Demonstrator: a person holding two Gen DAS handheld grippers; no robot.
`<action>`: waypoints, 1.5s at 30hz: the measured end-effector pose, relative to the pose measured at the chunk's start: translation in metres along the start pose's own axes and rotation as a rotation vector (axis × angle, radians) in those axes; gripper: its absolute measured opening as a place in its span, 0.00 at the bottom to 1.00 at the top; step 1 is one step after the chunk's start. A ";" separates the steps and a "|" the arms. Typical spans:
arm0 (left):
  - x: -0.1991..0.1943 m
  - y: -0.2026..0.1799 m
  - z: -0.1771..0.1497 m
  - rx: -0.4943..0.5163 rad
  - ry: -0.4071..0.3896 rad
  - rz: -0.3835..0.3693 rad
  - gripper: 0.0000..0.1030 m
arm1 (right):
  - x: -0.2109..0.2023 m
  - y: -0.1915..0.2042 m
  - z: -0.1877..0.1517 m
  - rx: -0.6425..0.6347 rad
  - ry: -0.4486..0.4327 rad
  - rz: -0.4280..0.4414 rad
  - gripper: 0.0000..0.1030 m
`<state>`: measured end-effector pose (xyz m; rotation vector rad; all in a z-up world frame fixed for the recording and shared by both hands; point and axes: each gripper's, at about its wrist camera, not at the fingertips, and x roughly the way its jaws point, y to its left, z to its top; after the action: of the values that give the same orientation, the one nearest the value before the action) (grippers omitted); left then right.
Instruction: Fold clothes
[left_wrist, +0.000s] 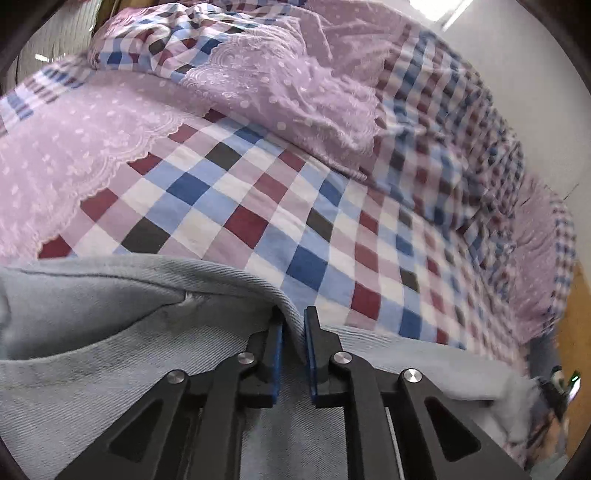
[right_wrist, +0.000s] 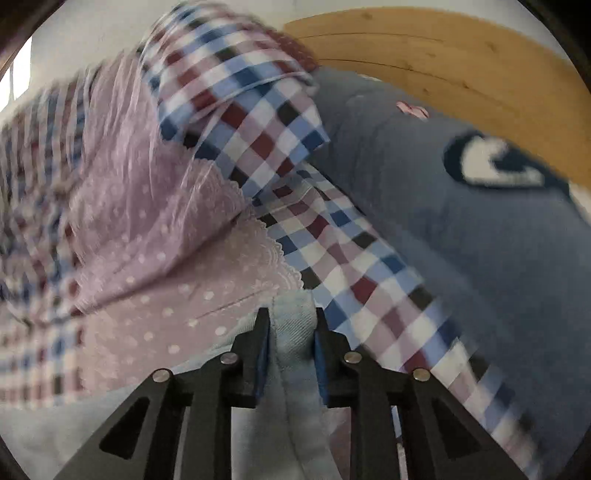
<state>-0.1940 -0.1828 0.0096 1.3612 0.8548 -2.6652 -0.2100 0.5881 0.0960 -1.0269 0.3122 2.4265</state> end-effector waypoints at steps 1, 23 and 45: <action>-0.005 0.000 0.000 0.007 0.002 -0.017 0.16 | -0.006 -0.007 -0.004 0.019 -0.013 0.010 0.45; -0.131 -0.061 -0.155 0.477 -0.011 -0.116 0.67 | -0.042 -0.083 -0.110 0.341 0.285 0.430 0.38; -0.098 -0.024 -0.152 0.352 0.062 -0.194 0.67 | -0.079 0.091 0.015 -0.012 0.063 0.459 0.66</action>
<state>-0.0272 -0.1101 0.0241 1.5041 0.5643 -3.0518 -0.2185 0.4889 0.1647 -1.1386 0.6137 2.8020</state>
